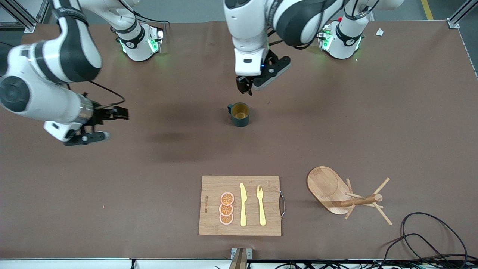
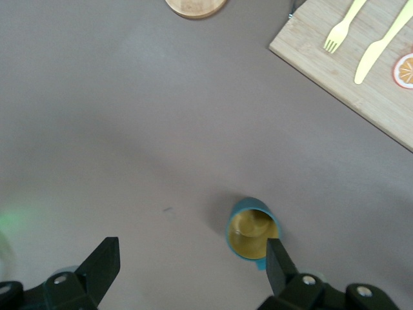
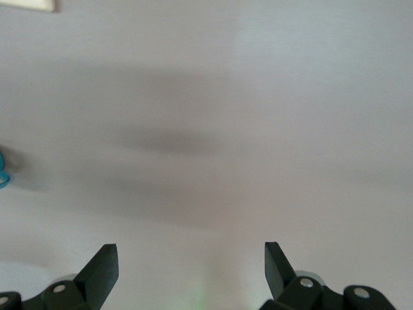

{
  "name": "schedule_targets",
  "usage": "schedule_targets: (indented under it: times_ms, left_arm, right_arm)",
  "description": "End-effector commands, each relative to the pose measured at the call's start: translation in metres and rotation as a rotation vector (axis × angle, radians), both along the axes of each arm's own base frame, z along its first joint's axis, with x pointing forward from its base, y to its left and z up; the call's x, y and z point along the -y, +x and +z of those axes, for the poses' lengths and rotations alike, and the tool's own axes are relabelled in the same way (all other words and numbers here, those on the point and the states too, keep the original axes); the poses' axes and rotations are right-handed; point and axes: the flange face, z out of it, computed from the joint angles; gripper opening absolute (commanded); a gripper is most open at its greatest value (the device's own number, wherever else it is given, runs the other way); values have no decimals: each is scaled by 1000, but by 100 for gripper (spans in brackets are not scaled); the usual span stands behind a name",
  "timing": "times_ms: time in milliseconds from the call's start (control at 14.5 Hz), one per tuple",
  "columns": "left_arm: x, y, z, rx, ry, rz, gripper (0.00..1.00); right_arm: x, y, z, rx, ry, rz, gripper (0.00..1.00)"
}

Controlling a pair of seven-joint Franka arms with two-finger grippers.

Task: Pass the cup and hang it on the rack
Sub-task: 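Set the mug down and open the right gripper while the left gripper approaches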

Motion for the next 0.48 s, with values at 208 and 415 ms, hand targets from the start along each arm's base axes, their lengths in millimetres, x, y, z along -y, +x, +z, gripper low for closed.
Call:
schedule_targets:
  times_ms: [208,415]
  left_arm:
    - [69,-35,-60,157,65,76,100]
    - [98,-47,-96,256,82,133,100]
  right_arm:
    - [36,-7,72,6,-38,-159,100]
    - [65,-6,80,5,-34,-174,100]
